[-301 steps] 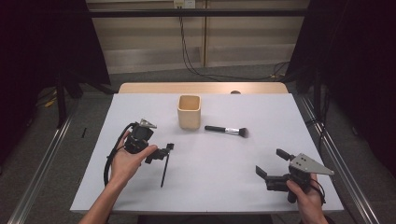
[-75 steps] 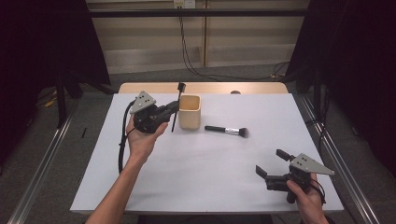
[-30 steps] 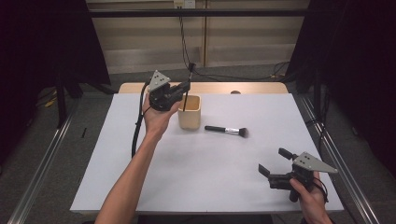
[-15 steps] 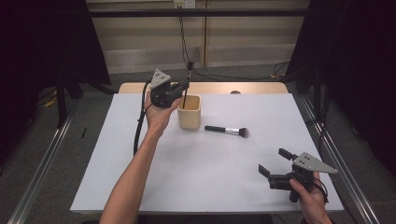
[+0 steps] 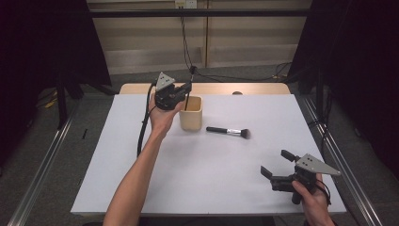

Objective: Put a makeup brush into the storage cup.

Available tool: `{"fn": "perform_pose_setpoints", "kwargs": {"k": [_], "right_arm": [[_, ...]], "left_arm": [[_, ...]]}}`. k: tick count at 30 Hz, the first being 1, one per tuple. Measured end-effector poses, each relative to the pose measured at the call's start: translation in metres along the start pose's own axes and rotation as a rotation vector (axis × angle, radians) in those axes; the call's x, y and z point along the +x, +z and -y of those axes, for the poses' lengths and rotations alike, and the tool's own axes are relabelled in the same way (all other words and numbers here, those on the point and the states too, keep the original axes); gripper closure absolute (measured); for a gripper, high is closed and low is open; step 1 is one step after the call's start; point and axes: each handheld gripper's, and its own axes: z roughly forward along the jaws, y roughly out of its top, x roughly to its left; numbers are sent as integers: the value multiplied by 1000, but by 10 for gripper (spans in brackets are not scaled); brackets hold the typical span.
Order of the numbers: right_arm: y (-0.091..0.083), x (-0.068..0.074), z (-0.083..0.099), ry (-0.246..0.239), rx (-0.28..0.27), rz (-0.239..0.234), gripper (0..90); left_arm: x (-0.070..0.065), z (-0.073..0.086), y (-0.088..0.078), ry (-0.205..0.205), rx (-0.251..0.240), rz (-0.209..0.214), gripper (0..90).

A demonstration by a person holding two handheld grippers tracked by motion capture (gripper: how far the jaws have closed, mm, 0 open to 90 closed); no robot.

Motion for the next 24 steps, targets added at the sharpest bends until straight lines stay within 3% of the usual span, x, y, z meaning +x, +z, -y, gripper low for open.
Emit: {"fn": "perform_pose_setpoints", "kwargs": {"k": [5, 12, 14, 24], "right_arm": [[0, 0, 0, -2, 1, -4, 0], [1, 0, 0, 3, 0, -3, 0], [1, 0, 0, 4, 2, -4, 0], [1, 1, 0, 8, -1, -2, 0]], "left_arm": [[-1, 6, 1, 1, 28, 3, 857], [1, 11, 0, -17, 27, 0, 857], [3, 13, -1, -2, 41, -5, 857], [3, 24, -4, -14, 49, -8, 857]]}}
